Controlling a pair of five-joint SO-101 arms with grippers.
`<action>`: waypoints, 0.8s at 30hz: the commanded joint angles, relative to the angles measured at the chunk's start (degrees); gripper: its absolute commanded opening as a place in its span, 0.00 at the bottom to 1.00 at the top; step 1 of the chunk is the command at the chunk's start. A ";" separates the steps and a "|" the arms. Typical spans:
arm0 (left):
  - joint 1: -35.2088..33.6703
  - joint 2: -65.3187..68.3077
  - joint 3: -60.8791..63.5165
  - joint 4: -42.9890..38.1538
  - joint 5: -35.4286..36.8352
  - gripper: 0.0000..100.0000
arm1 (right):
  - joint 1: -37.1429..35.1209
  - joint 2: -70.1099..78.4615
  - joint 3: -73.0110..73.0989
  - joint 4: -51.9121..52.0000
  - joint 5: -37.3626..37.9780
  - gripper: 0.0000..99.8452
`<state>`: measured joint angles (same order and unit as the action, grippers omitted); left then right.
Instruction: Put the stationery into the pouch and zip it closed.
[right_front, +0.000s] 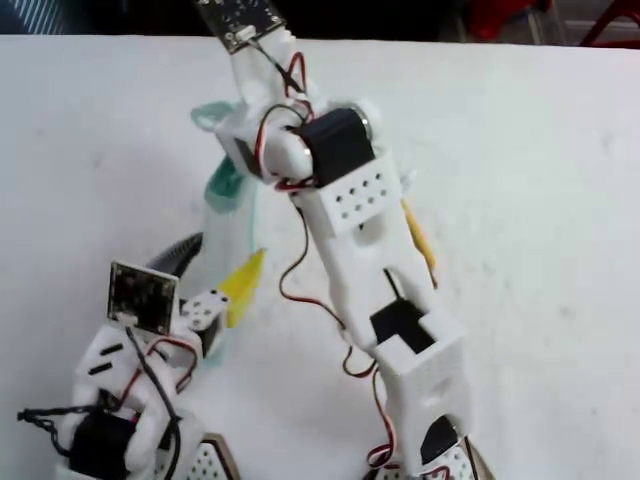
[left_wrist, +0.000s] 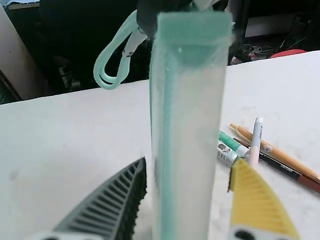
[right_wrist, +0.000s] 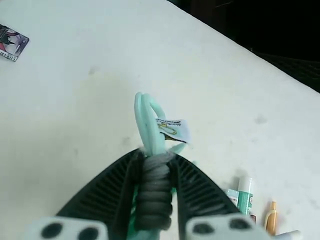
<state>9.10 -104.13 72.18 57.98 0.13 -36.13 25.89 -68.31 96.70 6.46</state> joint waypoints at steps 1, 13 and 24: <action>0.40 -0.40 -7.38 1.85 -1.14 0.28 | -0.57 -1.27 0.26 0.13 0.26 0.02; 0.92 -0.31 1.93 -8.97 -2.99 0.24 | -0.84 -1.80 -0.09 1.01 -0.09 0.02; 0.92 -0.31 2.29 -8.79 -7.91 0.02 | -0.40 -1.36 -3.08 -2.68 0.44 0.02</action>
<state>9.45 -103.60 74.73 50.86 -6.64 -36.31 25.89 -68.92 96.53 6.46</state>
